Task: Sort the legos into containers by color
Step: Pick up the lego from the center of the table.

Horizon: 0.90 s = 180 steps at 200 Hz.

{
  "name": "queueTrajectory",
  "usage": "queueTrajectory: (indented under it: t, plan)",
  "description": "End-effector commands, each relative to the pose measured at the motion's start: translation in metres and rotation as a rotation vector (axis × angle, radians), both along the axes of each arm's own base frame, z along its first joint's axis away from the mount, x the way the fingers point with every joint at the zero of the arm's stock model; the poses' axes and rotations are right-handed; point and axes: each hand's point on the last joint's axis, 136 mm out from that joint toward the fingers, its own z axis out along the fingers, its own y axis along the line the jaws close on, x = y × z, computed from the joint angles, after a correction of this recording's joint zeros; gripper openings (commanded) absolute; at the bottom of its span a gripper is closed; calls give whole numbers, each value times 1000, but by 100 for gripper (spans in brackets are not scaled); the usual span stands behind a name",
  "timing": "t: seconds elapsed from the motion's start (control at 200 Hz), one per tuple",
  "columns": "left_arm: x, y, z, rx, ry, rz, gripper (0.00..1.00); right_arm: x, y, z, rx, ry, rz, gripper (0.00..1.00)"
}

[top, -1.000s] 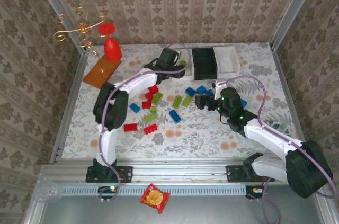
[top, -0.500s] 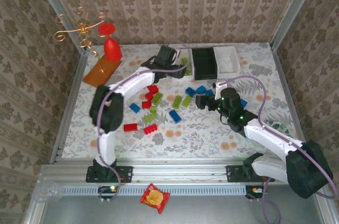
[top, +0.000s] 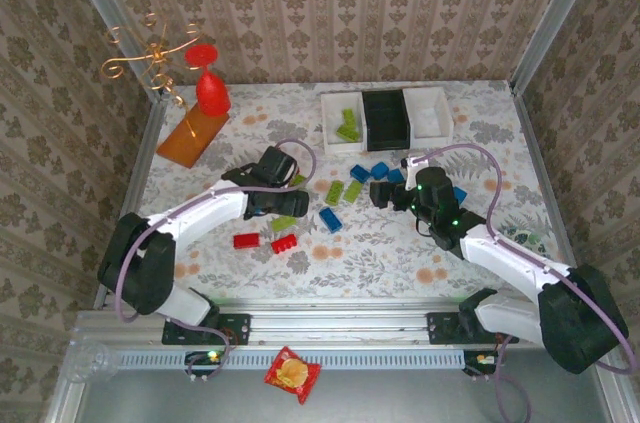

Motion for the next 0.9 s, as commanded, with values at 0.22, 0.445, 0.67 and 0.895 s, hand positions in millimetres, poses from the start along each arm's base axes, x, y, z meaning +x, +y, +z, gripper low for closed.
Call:
queueTrajectory:
  t: [0.22,0.445,0.67,0.895]
  plan:
    - [13,-2,-28,4,49,115,65,1,-2,5,0,-8,-21,99]
    - [20,-2,-43,26,57,128,58,-7,27,14,74,-46,148,99]
    - [31,-5,-49,40,28,124,50,-23,74,10,127,-10,390,99]
    - [40,-2,-41,48,-46,130,40,-19,75,4,110,2,372,99]
